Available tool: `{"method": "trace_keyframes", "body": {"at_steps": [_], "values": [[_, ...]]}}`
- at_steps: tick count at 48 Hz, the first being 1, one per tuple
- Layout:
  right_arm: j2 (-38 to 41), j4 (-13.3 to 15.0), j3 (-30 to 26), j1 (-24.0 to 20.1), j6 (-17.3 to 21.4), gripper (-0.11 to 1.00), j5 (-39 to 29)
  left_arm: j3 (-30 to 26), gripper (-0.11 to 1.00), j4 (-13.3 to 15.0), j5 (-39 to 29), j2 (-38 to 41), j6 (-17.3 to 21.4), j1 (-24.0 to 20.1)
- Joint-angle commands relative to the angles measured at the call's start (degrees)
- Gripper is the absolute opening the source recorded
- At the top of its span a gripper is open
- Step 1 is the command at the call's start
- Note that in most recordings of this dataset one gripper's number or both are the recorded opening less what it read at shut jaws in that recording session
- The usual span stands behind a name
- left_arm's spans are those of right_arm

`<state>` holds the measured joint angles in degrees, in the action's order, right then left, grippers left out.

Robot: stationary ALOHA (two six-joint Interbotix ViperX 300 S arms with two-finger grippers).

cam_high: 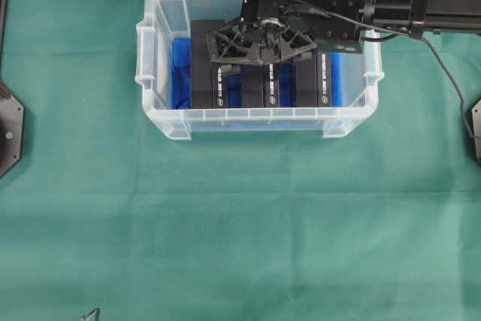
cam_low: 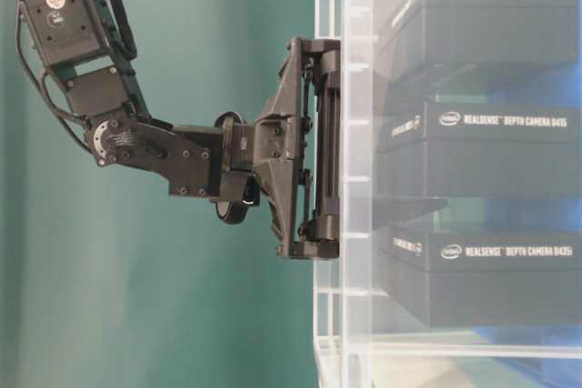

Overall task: Take the box out of the case with the right arm.
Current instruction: 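Close the right gripper on the middle black box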

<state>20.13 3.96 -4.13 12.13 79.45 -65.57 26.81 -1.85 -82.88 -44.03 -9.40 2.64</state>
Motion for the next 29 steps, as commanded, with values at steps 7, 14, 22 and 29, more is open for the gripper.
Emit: {"method": "trace_keyframes", "body": {"at_steps": [7, 14, 22, 29], "values": [[0.2, -1.2, -0.4, -0.3, 0.9, 0.87, 0.4, -1.5, 0.0, -0.2, 0.2, 0.2, 0.1, -0.3], [0.4, -1.1, -0.5, -0.5, 1.7, 0.65, 0.3, -1.5, 0.0, -0.1, 0.2, 0.1, 0.1, -0.4], [0.4, -0.1, -0.6, -1.1, 2.4, 0.65, 0.4, -1.5, 0.0, -0.1, 0.2, 0.0, 0.1, -0.4], [0.4, 0.0, -1.1, -1.2, 3.6, 0.65, 0.3, -1.5, 0.0, -0.1, 0.2, 0.1, 0.1, -0.4]]}}
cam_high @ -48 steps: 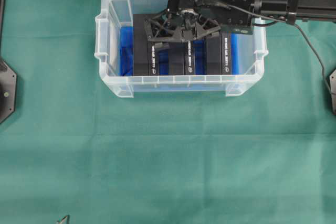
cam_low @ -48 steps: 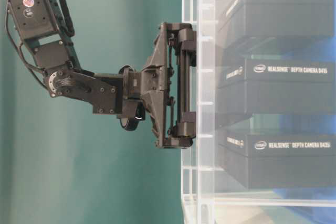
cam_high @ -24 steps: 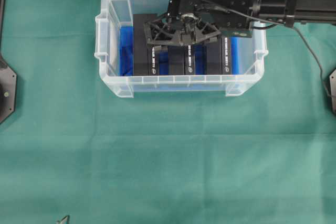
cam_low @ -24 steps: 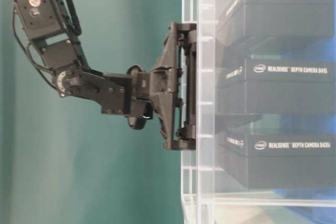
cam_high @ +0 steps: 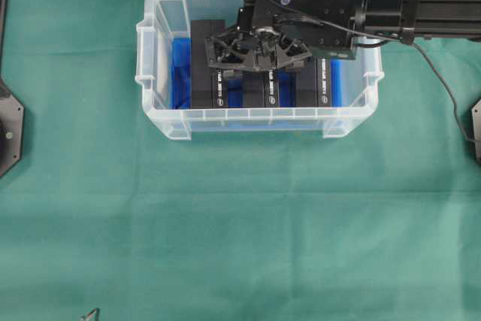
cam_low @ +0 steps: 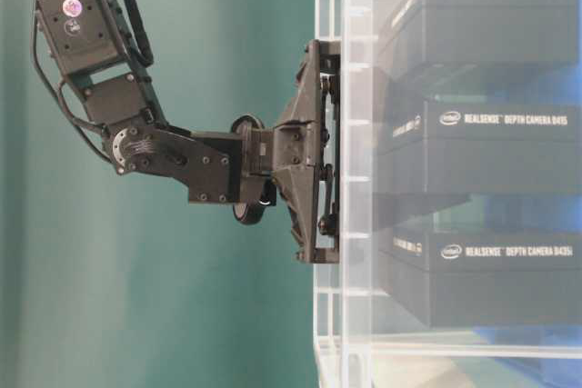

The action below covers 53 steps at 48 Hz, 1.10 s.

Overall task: Take the box out of the case with the right arm.
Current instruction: 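Close the right gripper on the middle black box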

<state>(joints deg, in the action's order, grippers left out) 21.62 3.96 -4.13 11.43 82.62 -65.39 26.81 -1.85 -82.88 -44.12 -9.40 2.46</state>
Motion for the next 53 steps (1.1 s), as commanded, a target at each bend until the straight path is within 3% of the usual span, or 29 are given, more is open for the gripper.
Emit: {"method": "trace_keyframes", "body": {"at_steps": [1, 15, 37, 53], "values": [[-1.2, 0.1, -1.2, -0.5, 0.5, 0.65, 0.0, -1.6, 0.0, -0.1, 0.2, 0.1, 0.1, -0.2], [-2.5, -0.2, -5.3, -0.6, 1.1, 0.65, -5.9, -1.5, 0.0, -0.2, 0.2, 0.0, 0.1, -0.2], [-4.7, 0.2, -18.0, -0.9, 1.1, 0.65, -20.9, -1.5, 0.0, -0.1, 0.2, 0.0, 0.1, -0.2], [-6.8, 1.9, -27.0, -1.7, 1.1, 0.65, -31.5, -1.6, 0.0, -0.1, 0.3, -0.1, 0.1, -0.2]]}}
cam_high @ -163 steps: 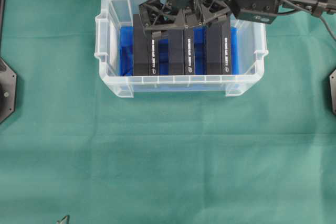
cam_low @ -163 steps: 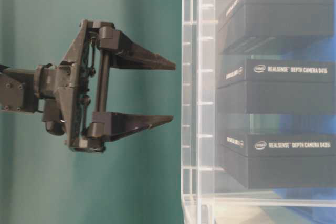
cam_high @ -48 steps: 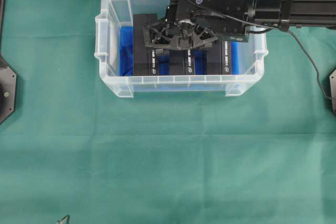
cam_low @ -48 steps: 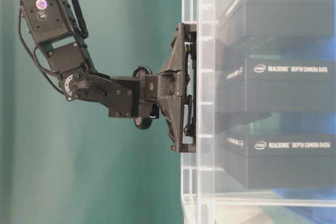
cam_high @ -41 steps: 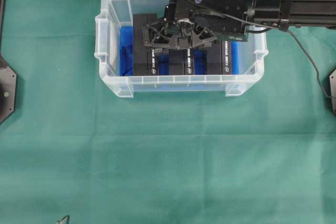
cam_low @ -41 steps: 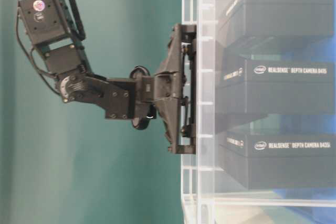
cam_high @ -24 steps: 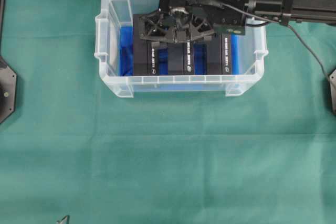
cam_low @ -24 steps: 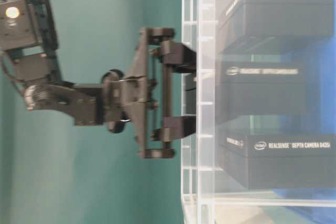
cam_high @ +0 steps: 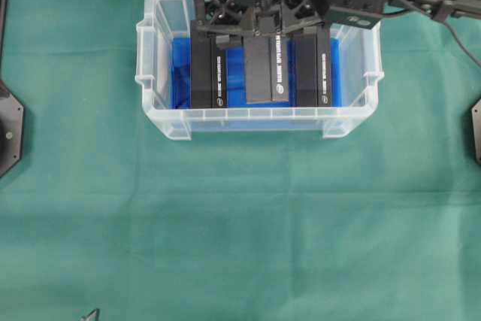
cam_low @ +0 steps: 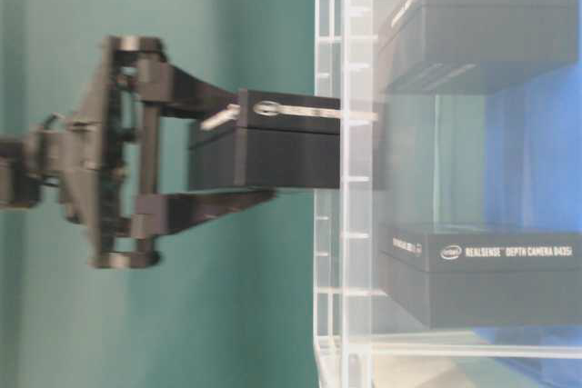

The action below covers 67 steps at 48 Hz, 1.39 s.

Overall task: Take the box out of the case with the right arm.
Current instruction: 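Close the right gripper on the middle black box, then lift the middle black box up out of the bin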

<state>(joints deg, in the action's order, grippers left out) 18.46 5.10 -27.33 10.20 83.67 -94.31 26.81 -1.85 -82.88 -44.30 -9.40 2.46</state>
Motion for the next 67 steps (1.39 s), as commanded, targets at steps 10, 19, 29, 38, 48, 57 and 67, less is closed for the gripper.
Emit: {"method": "trace_keyframes", "body": {"at_steps": [10, 19, 29, 38, 48, 57, 67], "values": [[-3.8, 2.1, -9.5, -0.7, 0.0, 0.65, -6.8, -1.6, 0.0, -0.2, 0.2, 0.1, 0.1, -0.2], [-3.8, 2.8, -13.4, -0.6, 0.0, 0.65, -9.5, -1.7, 0.0, -0.1, 0.2, -0.1, 0.0, -0.2], [-3.8, 2.8, -14.2, -0.8, 0.0, 0.65, -10.5, -1.7, 0.0, -0.1, 0.2, -0.3, -0.1, -0.2], [-3.8, 2.8, -14.2, -0.9, 0.0, 0.65, -10.5, -1.7, 0.0, -0.1, 0.2, -0.3, -0.1, -0.2], [-3.8, 3.2, -14.2, -0.9, 0.0, 0.65, -10.5, -1.7, 0.0, -0.1, 0.2, -0.2, -0.1, -0.2], [-3.8, 3.3, -14.2, -0.9, 0.0, 0.65, -10.5, -1.7, 0.0, -0.1, 0.3, -0.2, -0.1, -0.2], [-3.7, 3.3, -14.2, -0.9, -0.1, 0.65, -10.5, -1.7, 0.0, -0.1, 0.2, -0.2, -0.1, -0.2]]}}
